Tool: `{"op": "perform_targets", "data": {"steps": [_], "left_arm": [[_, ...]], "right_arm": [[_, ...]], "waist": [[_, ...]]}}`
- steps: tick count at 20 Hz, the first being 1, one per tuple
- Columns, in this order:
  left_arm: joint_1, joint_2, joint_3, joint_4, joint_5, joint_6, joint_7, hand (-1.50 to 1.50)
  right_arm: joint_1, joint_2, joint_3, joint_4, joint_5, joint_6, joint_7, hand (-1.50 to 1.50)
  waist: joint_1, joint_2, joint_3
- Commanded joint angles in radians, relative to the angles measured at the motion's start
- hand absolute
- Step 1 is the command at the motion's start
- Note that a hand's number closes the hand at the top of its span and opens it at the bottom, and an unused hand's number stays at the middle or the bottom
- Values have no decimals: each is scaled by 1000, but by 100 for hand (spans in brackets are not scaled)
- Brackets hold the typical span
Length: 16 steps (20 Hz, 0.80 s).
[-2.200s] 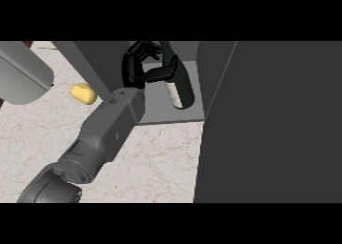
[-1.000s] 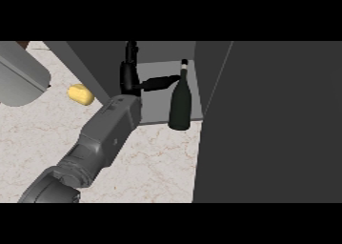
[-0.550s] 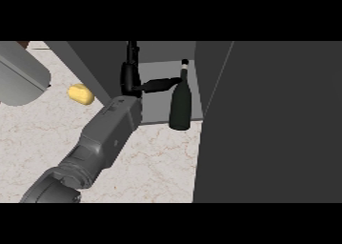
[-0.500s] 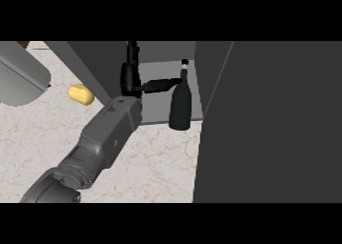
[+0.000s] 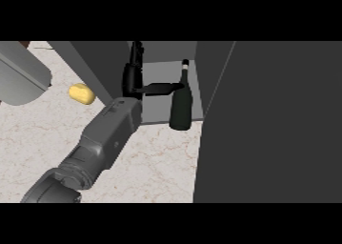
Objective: Pick up the wine, place it into the cabinet and close the cabinet
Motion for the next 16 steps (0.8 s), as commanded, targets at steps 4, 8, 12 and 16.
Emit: {"op": "perform_targets", "data": {"steps": [4,8,12,16], "left_arm": [[81,2,19,-12,51,-93,-45,-150],[72,2,-2,-13,105,-96,-34,-150],[53,2,-56,-50,160,-99,12,-150],[125,2,-96,-77,175,-117,-30,-150]], "right_arm": [[-5,2,6,-17,-34,0,15,-150],[8,5,37,-77,-29,-18,73,-150],[-43,11,-7,29,-26,-22,2,-150],[-14,6,23,-85,-7,-49,76,-150]], "waist": [[20,-10,1],[2,-16,0],[12,-23,1],[24,-22,1]]}}
